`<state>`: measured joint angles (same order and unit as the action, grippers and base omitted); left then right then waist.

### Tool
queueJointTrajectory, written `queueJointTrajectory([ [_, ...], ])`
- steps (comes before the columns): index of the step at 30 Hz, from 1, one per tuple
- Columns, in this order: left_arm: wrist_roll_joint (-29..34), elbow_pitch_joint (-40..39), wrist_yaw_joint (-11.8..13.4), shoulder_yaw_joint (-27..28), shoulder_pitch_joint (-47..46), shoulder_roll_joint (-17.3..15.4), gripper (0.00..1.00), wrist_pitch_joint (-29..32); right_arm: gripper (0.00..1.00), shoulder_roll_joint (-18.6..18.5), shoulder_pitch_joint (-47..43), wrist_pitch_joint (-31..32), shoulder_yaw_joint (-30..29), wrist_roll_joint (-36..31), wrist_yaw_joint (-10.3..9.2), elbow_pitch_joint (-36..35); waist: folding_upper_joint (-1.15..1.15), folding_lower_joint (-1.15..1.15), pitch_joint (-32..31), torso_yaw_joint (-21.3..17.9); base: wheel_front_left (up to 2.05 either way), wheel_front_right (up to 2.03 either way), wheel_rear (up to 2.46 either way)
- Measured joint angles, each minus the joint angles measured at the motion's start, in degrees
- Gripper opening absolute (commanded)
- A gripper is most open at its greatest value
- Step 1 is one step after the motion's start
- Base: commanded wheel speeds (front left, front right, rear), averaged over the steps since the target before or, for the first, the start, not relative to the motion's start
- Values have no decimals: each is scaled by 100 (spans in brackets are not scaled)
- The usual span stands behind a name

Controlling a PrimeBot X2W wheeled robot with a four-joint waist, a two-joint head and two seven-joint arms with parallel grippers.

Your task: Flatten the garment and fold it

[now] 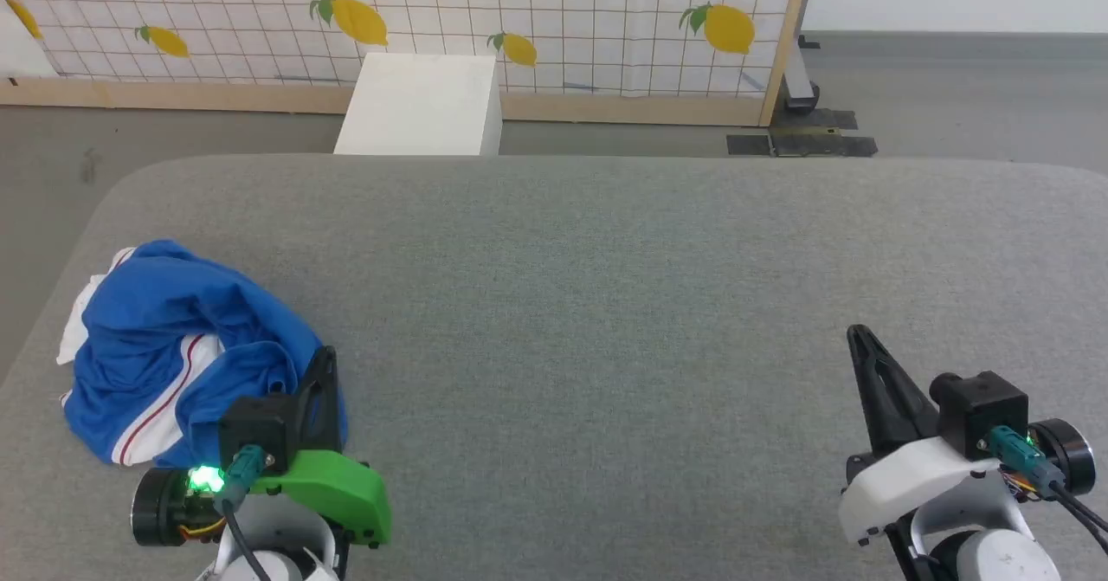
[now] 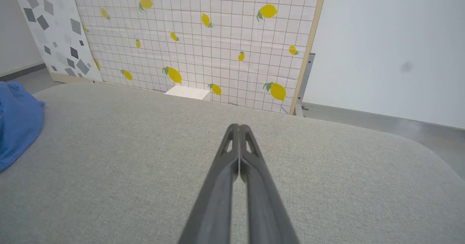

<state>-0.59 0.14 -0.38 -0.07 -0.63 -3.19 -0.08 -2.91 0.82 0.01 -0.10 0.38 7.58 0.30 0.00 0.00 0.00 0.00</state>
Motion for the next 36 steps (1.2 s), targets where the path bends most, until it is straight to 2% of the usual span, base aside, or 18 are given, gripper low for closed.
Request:
queueJointTrajectory([
  [22, 0, 0, 0, -2, 0, 0, 0, 0, 0, 0, 0, 0, 0, 0, 0, 0, 0, 0, 0, 0, 0, 0, 0],
  [23, -1, 0, -1, -2, -1, 0, 100, 0, 100, 0, 1, -1, 0, 1, 0, 1, 0, 0, 0, 0, 0, 0, 0],
  [36, -52, 80, -1, -43, -1, -1, 100, -71, 100, 0, 1, -60, -20, 90, 0, 74, 0, 0, 2, 3, 0, 0, 0],
])
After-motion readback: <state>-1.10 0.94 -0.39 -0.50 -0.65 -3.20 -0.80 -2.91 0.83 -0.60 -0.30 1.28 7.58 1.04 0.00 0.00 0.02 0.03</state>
